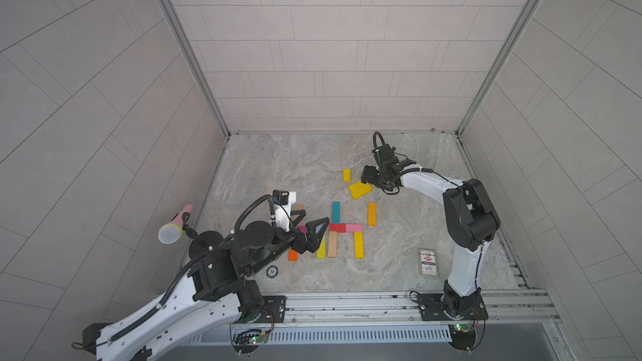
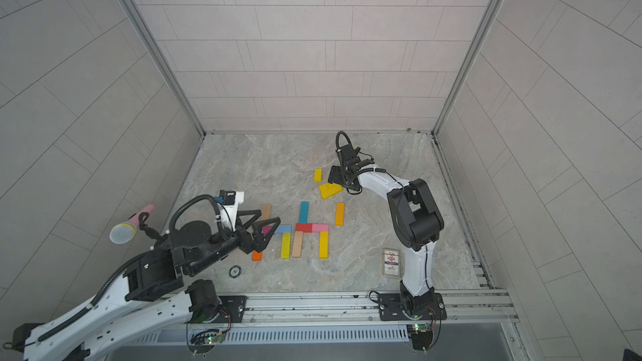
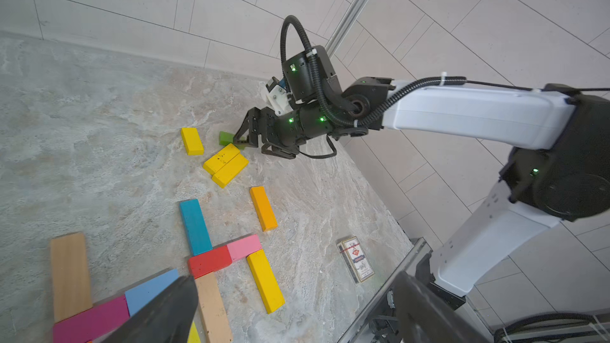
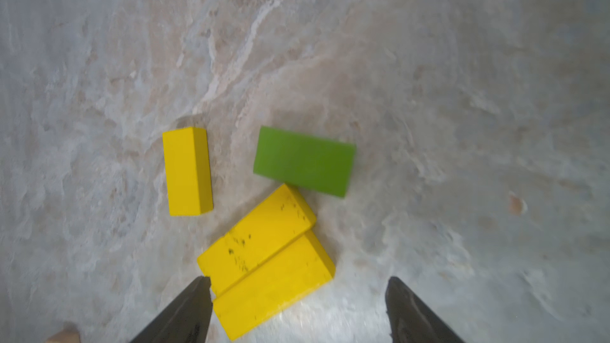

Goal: Assemble the letter h with building blocks
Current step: Pick up the building block from the center of the board.

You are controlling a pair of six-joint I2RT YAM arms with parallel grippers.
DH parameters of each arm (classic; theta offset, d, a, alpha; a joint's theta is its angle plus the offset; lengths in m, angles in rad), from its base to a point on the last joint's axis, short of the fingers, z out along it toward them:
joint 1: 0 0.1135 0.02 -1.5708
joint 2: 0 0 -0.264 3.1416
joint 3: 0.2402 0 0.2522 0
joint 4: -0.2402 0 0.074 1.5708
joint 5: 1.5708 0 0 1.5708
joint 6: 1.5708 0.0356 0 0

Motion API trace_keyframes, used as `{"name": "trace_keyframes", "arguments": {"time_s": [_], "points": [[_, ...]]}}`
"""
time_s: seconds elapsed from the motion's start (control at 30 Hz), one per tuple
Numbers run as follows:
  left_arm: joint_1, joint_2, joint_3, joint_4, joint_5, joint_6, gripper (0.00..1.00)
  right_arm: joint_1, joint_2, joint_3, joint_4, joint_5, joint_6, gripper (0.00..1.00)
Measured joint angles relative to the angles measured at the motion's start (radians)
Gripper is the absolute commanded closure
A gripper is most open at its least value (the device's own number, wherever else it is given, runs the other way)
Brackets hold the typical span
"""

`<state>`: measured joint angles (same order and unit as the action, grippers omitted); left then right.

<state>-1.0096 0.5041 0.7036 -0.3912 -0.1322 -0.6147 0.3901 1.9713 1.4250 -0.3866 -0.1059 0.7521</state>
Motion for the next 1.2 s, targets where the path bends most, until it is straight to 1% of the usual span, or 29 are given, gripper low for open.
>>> {"name": "trace_keyframes", "arguments": {"time_s": [0.2,0.4,0.63,0.7,0.83,1.0,1.2], "points": [[0.000,-0.089,-0.055,-0.080,-0.020,-0.001,0.00,0.000,0.145,0.193,-0.098,0.072,0.017,0.15],[0.000,-0.152,-0.070,-0.106,-0.023,-0.002,0.00,0.000,0.211,0.289,-0.158,0.111,0.029,0.15],[0.000,-0.171,-0.071,-0.124,-0.023,-0.002,0.00,0.007,0.274,0.359,-0.201,0.131,0.056,0.17],[0.000,-0.175,-0.071,-0.125,-0.023,-0.002,0.00,0.008,0.291,0.377,-0.217,0.142,0.062,0.19],[0.000,-0.186,-0.071,-0.132,-0.022,-0.002,0.00,0.007,0.312,0.401,-0.232,0.160,0.068,0.27],[0.000,-0.195,-0.071,-0.139,-0.023,-0.002,0.00,0.002,0.316,0.402,-0.240,0.168,0.071,0.32],[0.000,-0.199,-0.071,-0.139,-0.023,-0.002,0.00,-0.020,0.316,0.401,-0.229,0.167,0.061,0.43]]}}
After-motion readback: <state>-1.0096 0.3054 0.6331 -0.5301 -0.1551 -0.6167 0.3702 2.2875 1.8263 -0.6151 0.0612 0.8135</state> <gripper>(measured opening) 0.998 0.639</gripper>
